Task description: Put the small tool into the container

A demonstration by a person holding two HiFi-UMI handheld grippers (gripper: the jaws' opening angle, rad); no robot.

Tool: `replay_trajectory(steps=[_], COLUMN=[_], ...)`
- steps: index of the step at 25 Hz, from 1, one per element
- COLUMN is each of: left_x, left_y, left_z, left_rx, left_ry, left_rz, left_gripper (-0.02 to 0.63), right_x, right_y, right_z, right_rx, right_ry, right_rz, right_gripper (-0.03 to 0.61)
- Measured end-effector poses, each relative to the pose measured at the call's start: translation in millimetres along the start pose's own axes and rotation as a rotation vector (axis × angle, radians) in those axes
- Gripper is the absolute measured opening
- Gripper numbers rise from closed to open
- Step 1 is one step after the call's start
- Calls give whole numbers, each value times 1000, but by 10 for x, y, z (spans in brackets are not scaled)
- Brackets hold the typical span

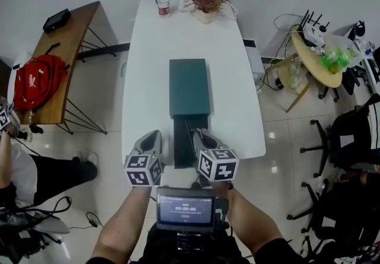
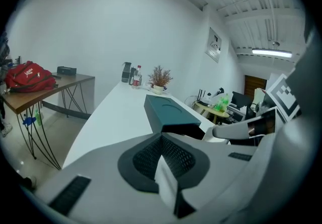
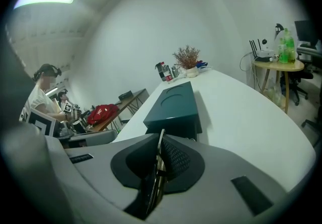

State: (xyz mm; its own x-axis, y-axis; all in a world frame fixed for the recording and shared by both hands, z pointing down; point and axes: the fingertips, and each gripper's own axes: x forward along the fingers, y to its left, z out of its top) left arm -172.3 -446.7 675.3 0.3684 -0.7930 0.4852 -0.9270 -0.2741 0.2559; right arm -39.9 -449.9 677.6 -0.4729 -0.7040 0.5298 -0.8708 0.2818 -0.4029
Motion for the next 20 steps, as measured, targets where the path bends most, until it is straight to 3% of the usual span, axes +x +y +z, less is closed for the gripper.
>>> replay_trajectory(steps=[15,20], left_x=[180,159], left_y=[-27,-15], left_z=[-69,-64], left_rx=[-17,-21], left_ry=[24,23], left_rz=[-25,-31], left_gripper=[28,28], right_x=[406,444], right_y=[-116,-80], right_z=[-286,-267], right_rx=[104,118], right_ry=[111,100], right_rz=[-91,-78], right_gripper=[23,45])
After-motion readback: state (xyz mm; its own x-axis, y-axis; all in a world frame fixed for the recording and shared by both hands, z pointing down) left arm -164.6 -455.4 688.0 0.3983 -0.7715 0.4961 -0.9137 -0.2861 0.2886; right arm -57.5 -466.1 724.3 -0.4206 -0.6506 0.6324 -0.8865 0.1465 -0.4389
